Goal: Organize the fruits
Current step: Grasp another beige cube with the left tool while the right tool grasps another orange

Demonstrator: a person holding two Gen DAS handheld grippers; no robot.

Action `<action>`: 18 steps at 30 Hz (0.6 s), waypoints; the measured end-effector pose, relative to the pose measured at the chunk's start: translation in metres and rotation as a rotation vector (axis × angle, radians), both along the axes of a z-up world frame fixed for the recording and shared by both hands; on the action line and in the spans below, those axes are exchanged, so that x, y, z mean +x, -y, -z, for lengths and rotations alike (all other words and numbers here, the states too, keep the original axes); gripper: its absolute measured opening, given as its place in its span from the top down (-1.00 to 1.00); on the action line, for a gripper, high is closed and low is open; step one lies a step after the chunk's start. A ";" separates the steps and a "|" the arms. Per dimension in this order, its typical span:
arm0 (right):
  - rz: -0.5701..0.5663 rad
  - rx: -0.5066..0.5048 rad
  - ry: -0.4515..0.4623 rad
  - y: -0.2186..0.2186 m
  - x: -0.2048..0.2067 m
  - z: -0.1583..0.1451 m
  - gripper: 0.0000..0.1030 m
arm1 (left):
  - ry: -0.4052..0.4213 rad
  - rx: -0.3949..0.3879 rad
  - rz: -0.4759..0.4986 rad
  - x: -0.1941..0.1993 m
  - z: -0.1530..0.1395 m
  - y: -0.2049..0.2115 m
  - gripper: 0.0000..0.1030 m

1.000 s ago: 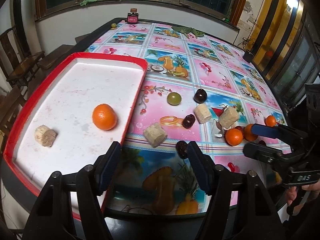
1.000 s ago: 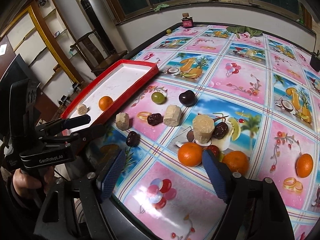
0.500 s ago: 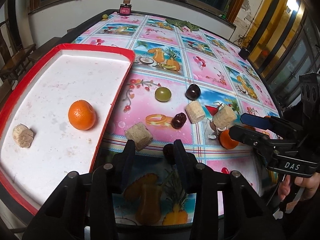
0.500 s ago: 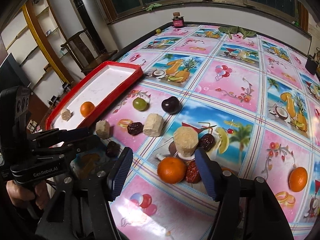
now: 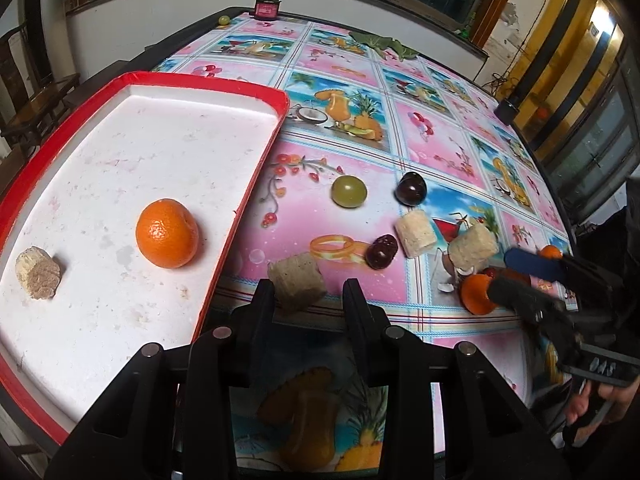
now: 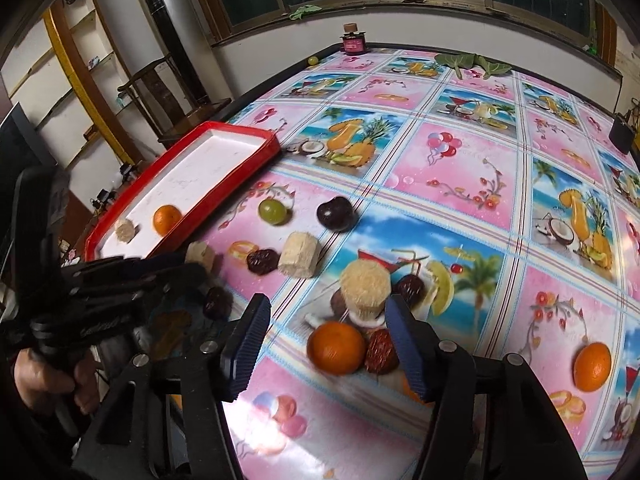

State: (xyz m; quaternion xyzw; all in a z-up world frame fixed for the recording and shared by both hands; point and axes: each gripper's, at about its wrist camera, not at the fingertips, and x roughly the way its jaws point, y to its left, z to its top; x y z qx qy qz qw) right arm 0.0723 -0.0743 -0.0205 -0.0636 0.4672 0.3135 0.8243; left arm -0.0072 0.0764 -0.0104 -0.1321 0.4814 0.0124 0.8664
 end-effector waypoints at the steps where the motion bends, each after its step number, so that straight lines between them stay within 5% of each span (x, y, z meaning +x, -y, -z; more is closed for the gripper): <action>1: -0.006 -0.002 -0.006 0.000 -0.003 0.001 -0.11 | -0.001 0.002 0.000 0.000 0.001 0.000 0.35; 18: -0.025 -0.086 -0.028 -0.009 -0.004 0.033 0.21 | -0.007 0.099 0.014 0.017 0.006 0.011 0.35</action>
